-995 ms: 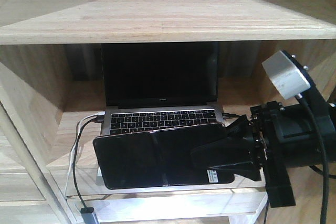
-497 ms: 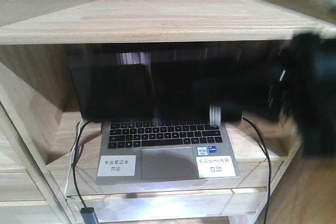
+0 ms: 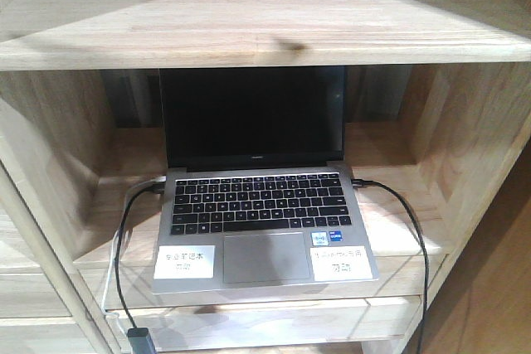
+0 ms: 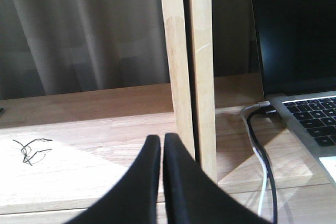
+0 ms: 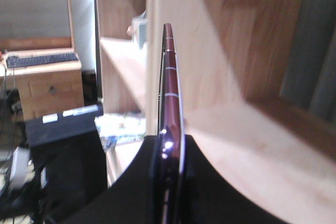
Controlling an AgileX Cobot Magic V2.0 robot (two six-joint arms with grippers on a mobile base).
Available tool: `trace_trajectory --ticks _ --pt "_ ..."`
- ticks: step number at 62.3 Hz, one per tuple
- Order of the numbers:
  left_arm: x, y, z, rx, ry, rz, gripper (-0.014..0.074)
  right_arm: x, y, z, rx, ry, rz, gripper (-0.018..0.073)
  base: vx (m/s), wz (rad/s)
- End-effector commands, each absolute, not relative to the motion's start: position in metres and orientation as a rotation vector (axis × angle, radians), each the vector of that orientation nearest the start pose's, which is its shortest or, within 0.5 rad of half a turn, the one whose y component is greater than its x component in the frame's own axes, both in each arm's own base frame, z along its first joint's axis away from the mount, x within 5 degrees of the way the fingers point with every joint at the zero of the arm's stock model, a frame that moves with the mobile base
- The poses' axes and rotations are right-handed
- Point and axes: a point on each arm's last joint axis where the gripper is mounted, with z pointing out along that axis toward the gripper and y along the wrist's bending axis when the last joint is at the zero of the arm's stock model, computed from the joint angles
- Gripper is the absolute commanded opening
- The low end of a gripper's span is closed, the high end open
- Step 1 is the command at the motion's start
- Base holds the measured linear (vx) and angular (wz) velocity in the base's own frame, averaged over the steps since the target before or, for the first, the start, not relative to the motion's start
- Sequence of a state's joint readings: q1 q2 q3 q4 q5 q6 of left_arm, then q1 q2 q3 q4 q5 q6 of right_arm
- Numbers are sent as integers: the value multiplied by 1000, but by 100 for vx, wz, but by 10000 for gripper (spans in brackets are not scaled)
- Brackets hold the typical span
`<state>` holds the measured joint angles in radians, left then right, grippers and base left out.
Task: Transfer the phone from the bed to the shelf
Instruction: 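Raise the right gripper with the phone above the upper shelf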
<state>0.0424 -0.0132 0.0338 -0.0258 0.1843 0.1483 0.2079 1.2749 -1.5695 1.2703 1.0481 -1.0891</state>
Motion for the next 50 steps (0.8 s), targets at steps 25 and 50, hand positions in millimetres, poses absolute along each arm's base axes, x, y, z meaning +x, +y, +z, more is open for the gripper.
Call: trace_trajectory --ticks 25,50 --pt "55 2 200 58 1581 112 1 295 180 523 -865 1401 1028 -2 0 0" --pt "55 2 200 58 1581 112 1 367 203 470 -729 1532 1021 -2 0 0"
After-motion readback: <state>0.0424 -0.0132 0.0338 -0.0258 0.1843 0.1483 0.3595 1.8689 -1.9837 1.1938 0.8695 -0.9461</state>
